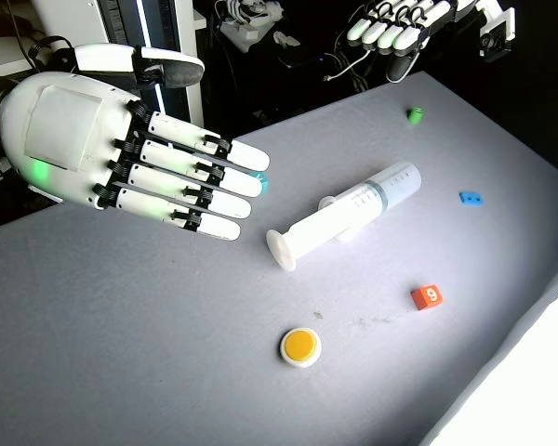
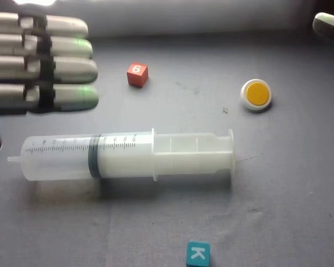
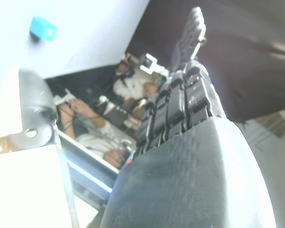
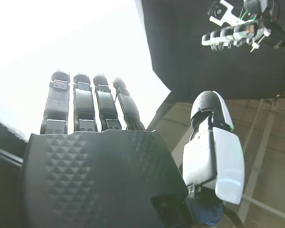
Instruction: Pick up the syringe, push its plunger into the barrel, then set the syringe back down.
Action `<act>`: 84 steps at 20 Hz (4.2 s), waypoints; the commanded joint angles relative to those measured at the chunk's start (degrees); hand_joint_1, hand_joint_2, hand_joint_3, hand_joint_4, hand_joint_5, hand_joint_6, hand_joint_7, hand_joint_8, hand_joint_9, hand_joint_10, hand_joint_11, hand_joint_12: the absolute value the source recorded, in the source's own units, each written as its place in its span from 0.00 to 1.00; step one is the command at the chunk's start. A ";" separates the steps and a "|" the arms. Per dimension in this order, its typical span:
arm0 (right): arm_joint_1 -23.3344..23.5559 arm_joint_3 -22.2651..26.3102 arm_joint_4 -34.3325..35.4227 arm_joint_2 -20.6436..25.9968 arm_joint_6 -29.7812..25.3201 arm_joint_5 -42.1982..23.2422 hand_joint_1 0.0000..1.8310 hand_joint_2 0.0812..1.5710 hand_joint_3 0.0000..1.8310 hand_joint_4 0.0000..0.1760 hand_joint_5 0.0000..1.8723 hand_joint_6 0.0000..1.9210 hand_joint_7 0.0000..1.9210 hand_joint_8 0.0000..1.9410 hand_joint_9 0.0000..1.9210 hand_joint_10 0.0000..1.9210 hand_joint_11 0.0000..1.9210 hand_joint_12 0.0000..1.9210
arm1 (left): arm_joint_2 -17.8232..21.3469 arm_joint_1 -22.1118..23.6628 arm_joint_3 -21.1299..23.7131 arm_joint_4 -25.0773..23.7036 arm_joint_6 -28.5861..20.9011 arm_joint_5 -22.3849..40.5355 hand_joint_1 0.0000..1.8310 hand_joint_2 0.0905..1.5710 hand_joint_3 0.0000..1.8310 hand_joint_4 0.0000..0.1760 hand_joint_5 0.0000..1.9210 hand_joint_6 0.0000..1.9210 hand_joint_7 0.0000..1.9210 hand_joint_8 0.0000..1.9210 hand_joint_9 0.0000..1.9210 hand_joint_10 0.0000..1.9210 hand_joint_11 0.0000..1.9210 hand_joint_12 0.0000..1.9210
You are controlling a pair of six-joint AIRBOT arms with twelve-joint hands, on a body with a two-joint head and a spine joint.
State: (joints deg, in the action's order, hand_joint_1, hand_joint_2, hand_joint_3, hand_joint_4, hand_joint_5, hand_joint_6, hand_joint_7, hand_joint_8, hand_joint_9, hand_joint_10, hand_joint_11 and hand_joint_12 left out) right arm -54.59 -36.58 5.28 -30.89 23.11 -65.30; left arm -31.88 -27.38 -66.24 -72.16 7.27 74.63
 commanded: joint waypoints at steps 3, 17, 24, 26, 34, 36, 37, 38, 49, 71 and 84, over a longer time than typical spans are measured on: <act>0.23 -0.06 0.26 0.22 -0.24 -7.54 0.01 0.70 0.01 0.00 0.00 0.00 0.00 0.00 0.00 0.00 0.00 0.00 | 0.27 0.56 0.40 3.62 0.12 1.74 0.73 0.60 0.00 0.00 0.00 0.00 0.00 0.00 0.00 0.00 0.00 0.00; -0.59 -0.07 -0.96 0.09 -0.22 -9.74 0.01 0.72 0.00 0.00 0.00 0.00 0.00 0.00 0.00 0.00 0.00 0.00 | 4.73 0.55 12.50 12.64 -4.39 -31.06 0.63 0.64 0.01 0.00 0.00 0.00 0.00 0.00 0.00 0.00 0.00 0.00; -0.85 -0.07 -0.98 0.05 -0.10 -9.99 0.01 0.72 0.00 0.00 0.00 0.00 0.00 0.00 0.00 0.00 0.00 0.00 | 7.05 0.02 19.52 23.99 -5.01 -52.58 0.60 0.62 0.00 0.00 0.00 0.00 0.00 0.00 0.00 0.00 0.00 0.00; -0.85 -0.07 -0.98 0.04 -0.12 -10.32 0.00 0.72 0.00 0.00 0.00 0.00 0.00 0.00 0.00 0.00 0.00 0.00 | 7.63 -0.47 20.93 25.16 -5.08 -56.05 0.62 0.63 0.00 0.00 0.00 0.00 0.00 0.00 0.00 0.00 0.00 0.00; -0.90 -0.07 -0.98 0.04 -0.13 -10.63 0.00 0.73 0.00 0.00 0.00 0.00 0.00 0.00 0.00 0.00 0.00 0.00 | 9.01 -1.30 28.39 34.03 -7.22 -74.63 0.63 0.62 0.00 0.00 0.00 0.00 0.00 0.00 0.00 0.00 0.00 0.00; -0.91 -0.07 -0.98 0.04 -0.13 -10.66 0.01 0.74 0.01 0.00 0.00 0.00 0.00 0.00 0.00 0.00 0.00 0.00 | 8.13 -1.28 29.30 35.31 -7.71 -78.11 0.62 0.63 0.00 0.00 0.00 0.00 0.00 0.00 0.00 0.00 0.00 0.00; -0.92 -0.07 -0.98 0.04 -0.13 -10.71 0.02 0.74 0.00 0.00 0.00 0.00 0.00 0.00 0.00 0.00 0.00 0.00 | 7.44 -1.21 29.40 35.83 -7.82 -79.09 0.62 0.63 0.00 0.00 0.00 0.00 0.00 0.00 0.00 0.00 0.00 0.00; -0.92 -0.07 -0.98 0.04 -0.14 -10.76 0.00 0.73 0.00 0.00 0.00 0.00 0.00 0.00 0.00 0.00 0.00 0.00 | 6.62 -1.04 29.34 36.65 -8.01 -80.44 0.60 0.63 0.00 0.00 0.00 0.00 0.00 0.00 0.00 0.00 0.00 0.00; -0.98 -0.06 -0.98 0.03 -0.79 -12.19 0.03 0.73 0.00 0.00 0.00 0.00 0.00 0.00 0.00 0.00 0.00 0.00 | -6.03 0.73 23.26 38.17 -8.62 -86.88 0.57 0.62 0.00 0.00 0.00 0.00 0.00 0.00 0.00 0.00 0.00 0.00; -0.99 -0.06 -1.07 -0.01 -1.08 -12.93 0.06 0.75 0.00 0.00 0.00 0.00 0.00 0.00 0.00 0.00 0.00 0.00 | -22.43 -0.15 9.41 40.47 -9.11 -95.49 0.59 0.61 0.00 0.00 0.00 0.00 0.00 0.00 0.00 0.00 0.00 0.00; -0.99 -0.06 -1.07 -0.14 -1.18 -14.14 0.04 0.76 0.00 0.00 0.00 0.00 0.00 0.00 0.00 0.00 0.00 0.00 | -25.22 -3.09 6.26 40.46 -9.11 -94.11 0.66 0.65 0.00 0.00 0.02 0.00 0.03 0.00 0.02 0.00 0.00 0.09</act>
State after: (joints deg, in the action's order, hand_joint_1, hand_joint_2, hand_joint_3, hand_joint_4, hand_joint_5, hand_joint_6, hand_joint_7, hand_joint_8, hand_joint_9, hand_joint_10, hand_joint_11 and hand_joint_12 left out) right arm -55.88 -36.58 3.84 -31.09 22.46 -71.88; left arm -56.99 -30.85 -60.07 -31.00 -1.63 -21.91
